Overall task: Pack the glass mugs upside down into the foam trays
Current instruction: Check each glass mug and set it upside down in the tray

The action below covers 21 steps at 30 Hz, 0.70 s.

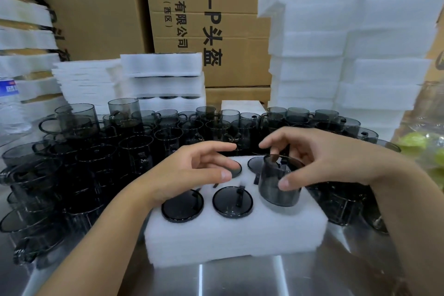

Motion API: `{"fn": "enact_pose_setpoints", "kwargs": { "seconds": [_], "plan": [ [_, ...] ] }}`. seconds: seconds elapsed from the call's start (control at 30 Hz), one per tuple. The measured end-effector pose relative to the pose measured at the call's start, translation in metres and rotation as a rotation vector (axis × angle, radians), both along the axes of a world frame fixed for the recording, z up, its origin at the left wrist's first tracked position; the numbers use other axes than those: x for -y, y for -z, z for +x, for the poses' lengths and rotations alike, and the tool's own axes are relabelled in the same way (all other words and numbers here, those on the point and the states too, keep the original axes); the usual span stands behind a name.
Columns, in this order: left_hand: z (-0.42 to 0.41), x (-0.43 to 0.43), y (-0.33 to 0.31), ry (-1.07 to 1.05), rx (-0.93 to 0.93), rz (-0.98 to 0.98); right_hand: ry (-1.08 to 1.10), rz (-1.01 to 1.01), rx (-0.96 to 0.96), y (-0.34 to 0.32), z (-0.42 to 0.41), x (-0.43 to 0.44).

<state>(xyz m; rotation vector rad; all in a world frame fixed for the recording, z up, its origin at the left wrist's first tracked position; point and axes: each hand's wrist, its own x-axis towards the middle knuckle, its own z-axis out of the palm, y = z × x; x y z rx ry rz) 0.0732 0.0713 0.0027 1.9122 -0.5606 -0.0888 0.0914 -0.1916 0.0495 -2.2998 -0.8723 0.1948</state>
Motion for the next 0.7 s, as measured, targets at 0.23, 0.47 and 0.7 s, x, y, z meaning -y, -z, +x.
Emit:
{"fn": "enact_pose_setpoints", "kwargs": {
  "seconds": [0.23,0.47,0.7],
  "plan": [
    [-0.0007,0.0012,-0.0001,-0.007,0.002,0.005,-0.053,-0.113,-0.046,-0.0016,-0.006,0.0038],
    [0.0004,0.0,0.0,-0.01,-0.005,0.004,0.001,-0.232,-0.051,0.0039,-0.0056,-0.0032],
    [0.0007,0.0006,0.0001,-0.005,-0.002,0.027,-0.046,-0.269,-0.1,0.0027,-0.0052,-0.0017]
  ]
}}
